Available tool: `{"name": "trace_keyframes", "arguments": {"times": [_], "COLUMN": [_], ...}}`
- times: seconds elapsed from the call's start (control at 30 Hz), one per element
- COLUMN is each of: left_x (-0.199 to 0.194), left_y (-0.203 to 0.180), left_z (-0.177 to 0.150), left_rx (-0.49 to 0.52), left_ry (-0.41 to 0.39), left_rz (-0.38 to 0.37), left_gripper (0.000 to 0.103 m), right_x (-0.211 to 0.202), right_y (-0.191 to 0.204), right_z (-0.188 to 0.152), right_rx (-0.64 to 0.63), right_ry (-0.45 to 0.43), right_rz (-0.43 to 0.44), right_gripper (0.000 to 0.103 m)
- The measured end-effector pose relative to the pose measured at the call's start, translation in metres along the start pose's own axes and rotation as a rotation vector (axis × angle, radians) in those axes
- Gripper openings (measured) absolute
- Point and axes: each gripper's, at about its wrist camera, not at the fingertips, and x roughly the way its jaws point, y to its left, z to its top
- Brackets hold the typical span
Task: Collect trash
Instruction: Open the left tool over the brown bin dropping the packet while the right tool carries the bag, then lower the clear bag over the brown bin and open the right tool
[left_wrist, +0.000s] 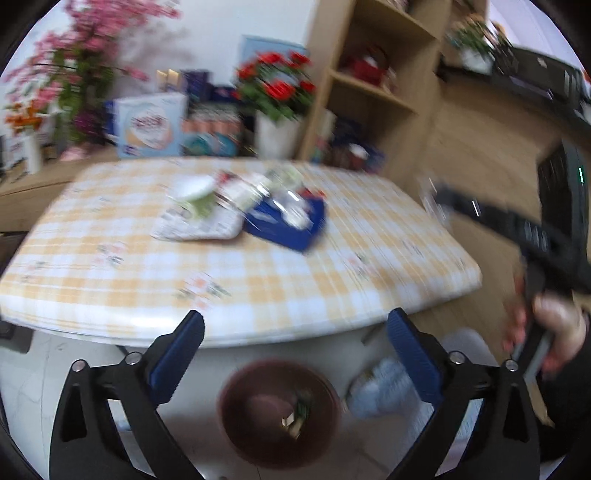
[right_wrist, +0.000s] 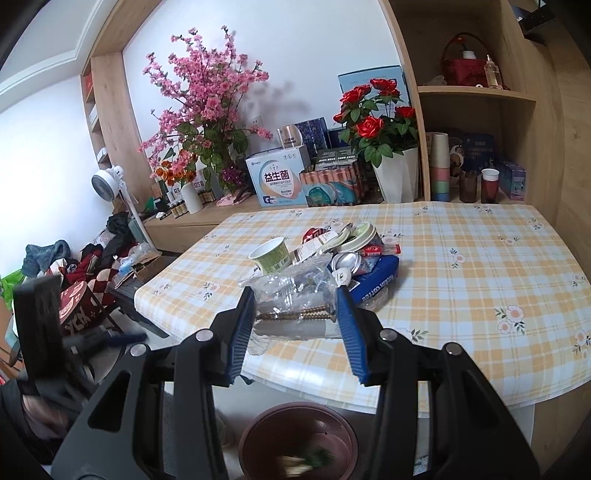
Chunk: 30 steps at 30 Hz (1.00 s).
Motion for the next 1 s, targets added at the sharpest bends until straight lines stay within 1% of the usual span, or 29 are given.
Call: {"name": "trace_keyframes", "arguments": {"times": [0.1,0.27,0.33,0.47,0.6,0.8,1.0], "left_x": [-0.011,-0.031,-0.036,-0.037,-0.041,-0.040,-0.037], "left_y": [0.015,0.029,0.032,0.043,0.048,0.053,0.057], "left_z": [0.008,0.011,0.010,0.006,0.001,-0.008,-0.013], "left_rx": [-0.042,-0.075,-0.073,-0.087,-0.104,-0.125,-0.131], "left_ry": [-0.043,-0.117,-0.125,-0.107,-0.114,-0.099,-0.094], "left_rz": [0.079,0.156,0.175,0.216,0.220,0.218,0.222], "left_gripper": [0.097,0.097,0.097,0.097,0.097,0.097,0.097], "right_x": [0.003,0.008,0.009,0.013,0.019,0.031,0.041], "right_y": [0.004,0.014,0.018,0.022,0.028,0.033,0.040], "right_z": [-0.007,-0.020,-0.025,-0.035,-0.046,-0.061,-0.069], "right_rx": [-0.016,-0.043,-0.054,-0.051,-0.068,-0.071,-0.081], "right_ry": [0.024,0.069,0.084,0.112,0.149,0.201,0.240], "right_rz": [0.001,0.014,0.018,0.022,0.026,0.033,0.048], "right_gripper": [0.046,0.046,0.046,0.046,0.046,0.046,0.047]}}
